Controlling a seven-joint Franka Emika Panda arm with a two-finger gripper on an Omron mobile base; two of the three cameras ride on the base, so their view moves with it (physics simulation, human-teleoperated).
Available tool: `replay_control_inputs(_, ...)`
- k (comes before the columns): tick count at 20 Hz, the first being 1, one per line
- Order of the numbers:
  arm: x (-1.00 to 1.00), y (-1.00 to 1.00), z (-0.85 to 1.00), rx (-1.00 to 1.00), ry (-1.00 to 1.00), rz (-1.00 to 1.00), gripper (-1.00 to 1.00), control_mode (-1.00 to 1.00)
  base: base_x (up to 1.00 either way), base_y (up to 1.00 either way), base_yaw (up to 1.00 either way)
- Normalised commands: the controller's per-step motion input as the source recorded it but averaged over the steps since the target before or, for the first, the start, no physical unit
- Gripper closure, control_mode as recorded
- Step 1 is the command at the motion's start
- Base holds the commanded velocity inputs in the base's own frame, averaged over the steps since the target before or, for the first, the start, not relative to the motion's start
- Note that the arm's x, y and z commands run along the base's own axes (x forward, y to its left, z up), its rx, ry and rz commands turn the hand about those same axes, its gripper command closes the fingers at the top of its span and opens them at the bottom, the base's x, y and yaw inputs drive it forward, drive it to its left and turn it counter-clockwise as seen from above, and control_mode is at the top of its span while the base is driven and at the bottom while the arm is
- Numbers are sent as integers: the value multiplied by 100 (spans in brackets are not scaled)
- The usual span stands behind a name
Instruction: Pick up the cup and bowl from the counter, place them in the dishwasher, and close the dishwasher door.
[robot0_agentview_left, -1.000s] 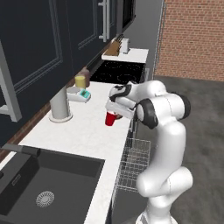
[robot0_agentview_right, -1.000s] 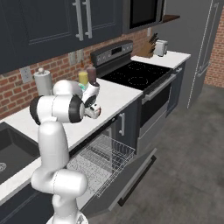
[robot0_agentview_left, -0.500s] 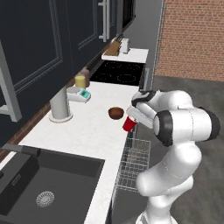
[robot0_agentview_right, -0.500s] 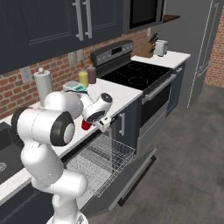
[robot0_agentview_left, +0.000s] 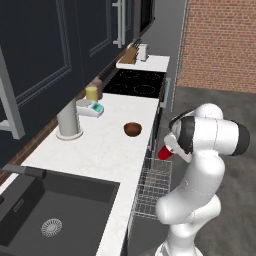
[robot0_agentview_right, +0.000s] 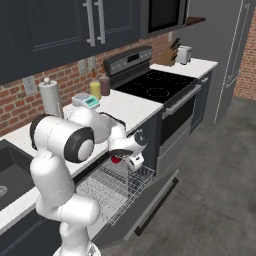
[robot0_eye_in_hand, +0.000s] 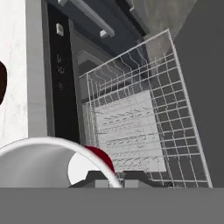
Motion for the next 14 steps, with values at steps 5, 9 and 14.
replay_control_inputs(5,26,-79,-77,14,0,-6,100,-100,0,0,0)
replay_control_inputs(9,9,-44,-70,12,0,-3,100,-100,0,0,0)
replay_control_inputs(14,31,-2,-65,7,0,-2,100,-100,0,0,0)
